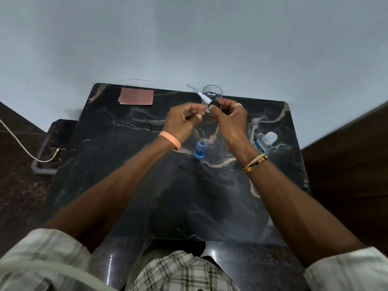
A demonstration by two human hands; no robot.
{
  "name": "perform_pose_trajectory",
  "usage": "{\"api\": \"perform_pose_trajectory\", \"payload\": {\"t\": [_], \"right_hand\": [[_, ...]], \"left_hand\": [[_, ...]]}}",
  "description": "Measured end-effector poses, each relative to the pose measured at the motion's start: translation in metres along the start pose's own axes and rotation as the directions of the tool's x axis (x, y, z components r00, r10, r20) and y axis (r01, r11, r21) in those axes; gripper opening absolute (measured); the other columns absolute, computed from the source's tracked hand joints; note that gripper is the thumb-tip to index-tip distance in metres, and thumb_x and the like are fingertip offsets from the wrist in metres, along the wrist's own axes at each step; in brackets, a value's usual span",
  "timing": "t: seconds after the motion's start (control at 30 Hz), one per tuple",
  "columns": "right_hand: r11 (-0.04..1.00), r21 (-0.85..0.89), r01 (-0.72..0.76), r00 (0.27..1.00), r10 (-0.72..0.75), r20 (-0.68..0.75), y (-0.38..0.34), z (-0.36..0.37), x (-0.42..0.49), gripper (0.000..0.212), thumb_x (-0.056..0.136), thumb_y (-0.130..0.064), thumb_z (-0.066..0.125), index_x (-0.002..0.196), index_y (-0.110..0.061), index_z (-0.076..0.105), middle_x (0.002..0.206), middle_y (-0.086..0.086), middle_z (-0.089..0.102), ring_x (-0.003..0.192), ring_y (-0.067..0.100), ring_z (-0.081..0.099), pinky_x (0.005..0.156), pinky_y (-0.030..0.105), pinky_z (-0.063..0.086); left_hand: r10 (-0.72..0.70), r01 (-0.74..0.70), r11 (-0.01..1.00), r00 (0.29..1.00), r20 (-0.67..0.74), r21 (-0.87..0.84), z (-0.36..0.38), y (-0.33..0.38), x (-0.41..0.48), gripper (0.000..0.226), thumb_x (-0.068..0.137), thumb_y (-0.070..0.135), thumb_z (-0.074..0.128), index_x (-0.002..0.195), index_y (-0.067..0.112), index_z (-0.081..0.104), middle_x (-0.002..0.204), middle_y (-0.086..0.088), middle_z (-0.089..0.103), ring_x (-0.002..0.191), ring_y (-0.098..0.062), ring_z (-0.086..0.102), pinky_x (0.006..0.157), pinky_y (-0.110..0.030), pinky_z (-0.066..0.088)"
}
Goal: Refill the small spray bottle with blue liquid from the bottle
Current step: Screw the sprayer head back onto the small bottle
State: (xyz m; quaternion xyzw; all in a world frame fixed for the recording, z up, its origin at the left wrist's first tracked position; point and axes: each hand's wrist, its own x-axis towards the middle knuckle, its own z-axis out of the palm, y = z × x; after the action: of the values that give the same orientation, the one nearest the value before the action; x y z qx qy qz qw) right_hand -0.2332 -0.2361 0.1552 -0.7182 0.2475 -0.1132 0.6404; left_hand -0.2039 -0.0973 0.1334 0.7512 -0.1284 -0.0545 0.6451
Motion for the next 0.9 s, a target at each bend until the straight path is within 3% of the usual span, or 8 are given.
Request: {"api": "perform_pose_trajectory", "payload": {"t": [0.13,0.27,0.43,0.53,0.7,0.9], "right_hand": [[0.999,-0.024,0.027,1.0,-0.027,-0.01,-0.013,-0.043,0.004,0.027,0.08,-0.008,0.079,0.105,-0.011,0.069,0.096,0.007,0.072,0.089,0.022,0.07,0.084,0.043,0.059],[0.985,-0.155,0.08,0.997,-0.077,0.02,-0.018,-0.077,0.005,0.028,0.073,-0.013,0.084,0.094,-0.021,0.068,0.092,0.002,0.07,0.092,0.026,0.071,0.083,0.042,0.06],[0.915,-0.365,0.172,0.981,-0.127,0.145,-0.013,-0.099,0.001,0.025,0.072,-0.014,0.084,0.087,-0.026,0.069,0.086,-0.008,0.072,0.08,0.005,0.069,0.069,0.018,0.056],[0.857,-0.474,0.204,0.969,-0.108,0.222,-0.009,-0.1,0.001,0.022,0.071,-0.013,0.084,0.087,-0.023,0.073,0.084,-0.007,0.073,0.078,0.007,0.069,0.069,0.021,0.057],[0.793,-0.562,0.237,0.958,-0.094,0.272,-0.004,-0.091,0.004,0.02,0.068,-0.014,0.084,0.081,-0.026,0.073,0.081,-0.009,0.073,0.076,0.008,0.069,0.074,0.03,0.06],[0.725,-0.621,0.298,0.938,-0.102,0.331,0.001,-0.073,0.004,0.019,0.069,-0.017,0.083,0.085,-0.022,0.077,0.084,-0.009,0.072,0.077,0.009,0.067,0.075,0.033,0.06]], "left_hand": [[0.035,-0.03,0.989,0.999,-0.033,0.146,0.022,-0.004,-0.005,0.028,0.082,0.003,0.069,0.108,0.014,0.069,0.102,-0.001,0.071,0.093,-0.011,0.068,0.087,-0.031,0.056],[-0.066,0.086,0.957,0.994,-0.084,0.277,0.028,-0.032,-0.014,0.052,0.071,0.01,0.082,0.119,0.017,0.063,0.118,-0.001,0.065,0.103,-0.013,0.062,0.091,-0.028,0.053],[-0.198,0.197,0.88,0.979,-0.041,0.432,0.034,-0.07,-0.028,0.074,0.059,0.017,0.089,0.126,0.017,0.058,0.127,-0.005,0.058,0.115,-0.021,0.056,0.101,-0.039,0.047],[-0.228,0.216,0.842,0.973,-0.037,0.494,0.041,-0.083,-0.035,0.079,0.058,0.018,0.089,0.129,0.015,0.056,0.129,-0.009,0.056,0.118,-0.025,0.054,0.102,-0.043,0.045],[-0.245,0.25,0.826,0.966,-0.079,0.505,0.054,-0.091,-0.037,0.075,0.058,0.021,0.09,0.126,0.013,0.057,0.126,-0.009,0.057,0.116,-0.025,0.055,0.102,-0.043,0.046],[-0.217,0.266,0.829,0.964,-0.157,0.492,0.06,-0.092,-0.036,0.055,0.058,0.021,0.09,0.107,0.009,0.067,0.105,-0.009,0.066,0.094,-0.025,0.063,0.086,-0.039,0.053]]}}
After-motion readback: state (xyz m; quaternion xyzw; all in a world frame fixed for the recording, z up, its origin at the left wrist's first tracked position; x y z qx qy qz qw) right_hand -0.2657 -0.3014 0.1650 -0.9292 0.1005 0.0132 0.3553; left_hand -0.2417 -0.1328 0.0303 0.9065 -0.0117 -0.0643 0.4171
